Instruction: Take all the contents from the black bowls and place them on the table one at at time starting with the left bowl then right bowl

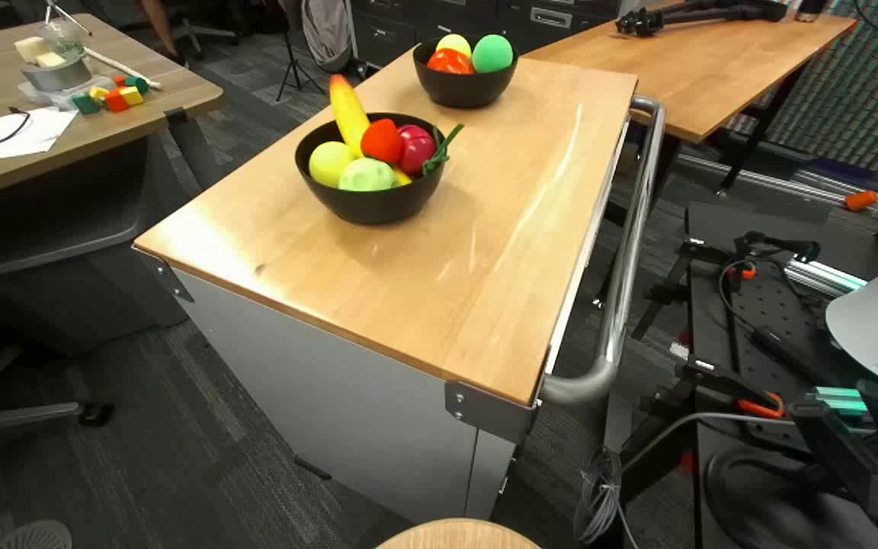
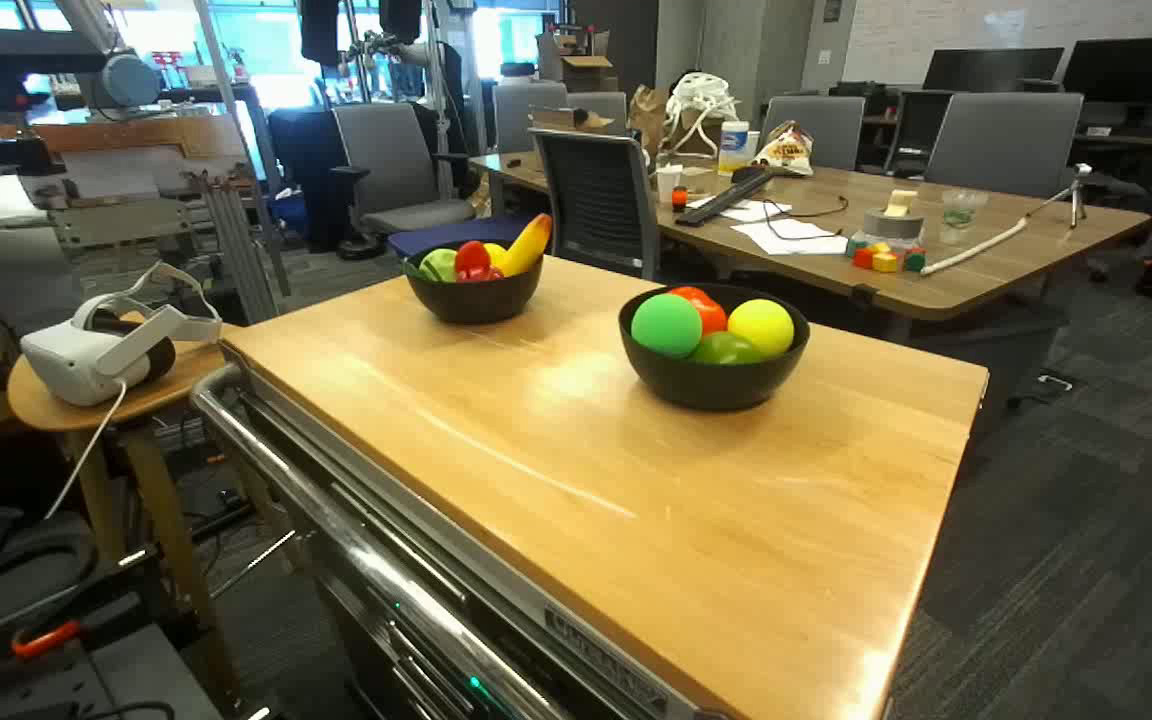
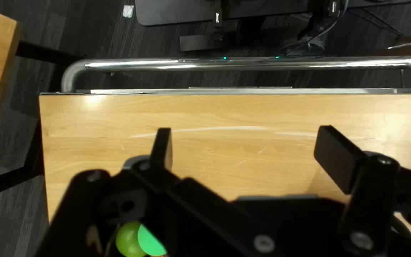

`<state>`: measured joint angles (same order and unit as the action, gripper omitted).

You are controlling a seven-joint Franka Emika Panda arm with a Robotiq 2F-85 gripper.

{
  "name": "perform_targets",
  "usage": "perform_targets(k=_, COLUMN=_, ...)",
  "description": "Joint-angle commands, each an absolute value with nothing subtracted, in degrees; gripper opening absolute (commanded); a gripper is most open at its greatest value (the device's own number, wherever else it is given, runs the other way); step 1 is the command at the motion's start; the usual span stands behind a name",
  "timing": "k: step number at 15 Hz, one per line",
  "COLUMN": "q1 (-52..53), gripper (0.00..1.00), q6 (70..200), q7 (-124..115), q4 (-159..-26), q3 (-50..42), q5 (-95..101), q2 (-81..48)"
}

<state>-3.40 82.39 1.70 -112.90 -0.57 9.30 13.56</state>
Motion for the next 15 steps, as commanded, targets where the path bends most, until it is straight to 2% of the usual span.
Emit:
perform_targets(k=1, q1=-2.78, gripper=1.00, q6=82.34, q7=1.58, q4=-112.69, q3=-1.09, q5=9.39, q2=13.51)
perform_targets(k=4, q1=-2.78, gripper=1.00, q6=82.34, q7=1.58, q4=-112.34, q3=-1.09, q5=9.39, q2=13.77)
perform_targets(k=6, q1=-2.25, gripper=1.00, q6=90.61, q7=1.93, q4=-114.47, q3=-0.86, q5=9.58, q2=15.95)
perform_targets(k=14, q1=4.05, gripper=1.00, q6=94.10, q7=3.25, q4=-115.34, q3=7.27, q5=23.23, q2=20.10)
perform_targets(k=15, q1=4.04, gripper=1.00, q6=97.40, q7=-0.66, q4=-115.50, q3=5.45, q5=16.34, q2=20.64)
